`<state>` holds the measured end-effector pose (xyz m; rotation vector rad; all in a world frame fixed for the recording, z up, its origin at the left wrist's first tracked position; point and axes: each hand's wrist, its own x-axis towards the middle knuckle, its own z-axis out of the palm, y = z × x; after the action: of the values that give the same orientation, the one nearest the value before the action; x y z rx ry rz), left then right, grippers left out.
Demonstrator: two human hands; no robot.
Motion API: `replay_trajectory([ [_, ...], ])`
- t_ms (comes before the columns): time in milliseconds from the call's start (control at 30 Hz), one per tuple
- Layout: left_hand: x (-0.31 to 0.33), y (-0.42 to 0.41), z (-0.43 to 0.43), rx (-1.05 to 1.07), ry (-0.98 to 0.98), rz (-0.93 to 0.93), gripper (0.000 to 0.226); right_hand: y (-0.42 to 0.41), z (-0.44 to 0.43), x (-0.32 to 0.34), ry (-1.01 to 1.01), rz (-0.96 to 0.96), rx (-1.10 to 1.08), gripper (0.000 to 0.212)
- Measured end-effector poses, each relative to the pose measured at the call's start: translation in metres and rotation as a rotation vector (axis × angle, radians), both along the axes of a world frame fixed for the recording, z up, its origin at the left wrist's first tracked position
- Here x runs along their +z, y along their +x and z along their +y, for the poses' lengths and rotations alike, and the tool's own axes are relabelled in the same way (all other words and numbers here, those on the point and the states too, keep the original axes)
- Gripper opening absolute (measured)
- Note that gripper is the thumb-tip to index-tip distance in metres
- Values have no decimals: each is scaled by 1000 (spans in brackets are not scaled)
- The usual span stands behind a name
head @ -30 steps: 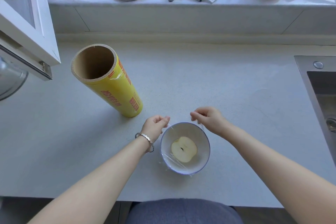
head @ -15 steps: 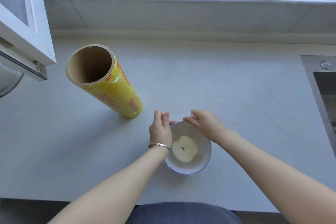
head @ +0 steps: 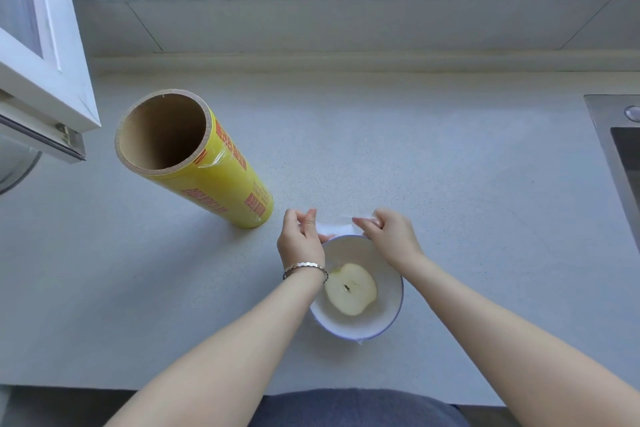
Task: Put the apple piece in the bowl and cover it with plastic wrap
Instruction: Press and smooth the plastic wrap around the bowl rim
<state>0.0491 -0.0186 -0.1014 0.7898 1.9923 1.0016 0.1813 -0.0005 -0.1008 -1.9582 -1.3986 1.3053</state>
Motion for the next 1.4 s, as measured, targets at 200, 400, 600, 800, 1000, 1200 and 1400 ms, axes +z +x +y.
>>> replay_trajectory([
  [200, -6, -18, 9, -85, -389, -24, 36, 6, 1, -3, -379, 242, -126, 50],
  [400, 8, -42, 9, -586, -519, 432, 15, 21, -4, 7, -580, 321, -67, 33],
  [600, 34, -20, -35, -1061, -66, 509, 107, 38, -23, 2, -499, 455, -50, 24],
  [800, 23, 7, -68, -1258, -314, 865, 152, 29, -32, 7, -190, 375, -171, 26],
  [1000, 25, 10, -63, -1277, -349, 897, 151, 26, -42, 9, -47, 379, -292, 26],
  [1200, 25, 9, -61, -1299, -335, 878, 147, 36, -51, 0, 6, 316, -389, 24],
  [1400, 26, 11, -60, -1288, -341, 908, 148, 32, -44, -17, -110, 167, -324, 17],
])
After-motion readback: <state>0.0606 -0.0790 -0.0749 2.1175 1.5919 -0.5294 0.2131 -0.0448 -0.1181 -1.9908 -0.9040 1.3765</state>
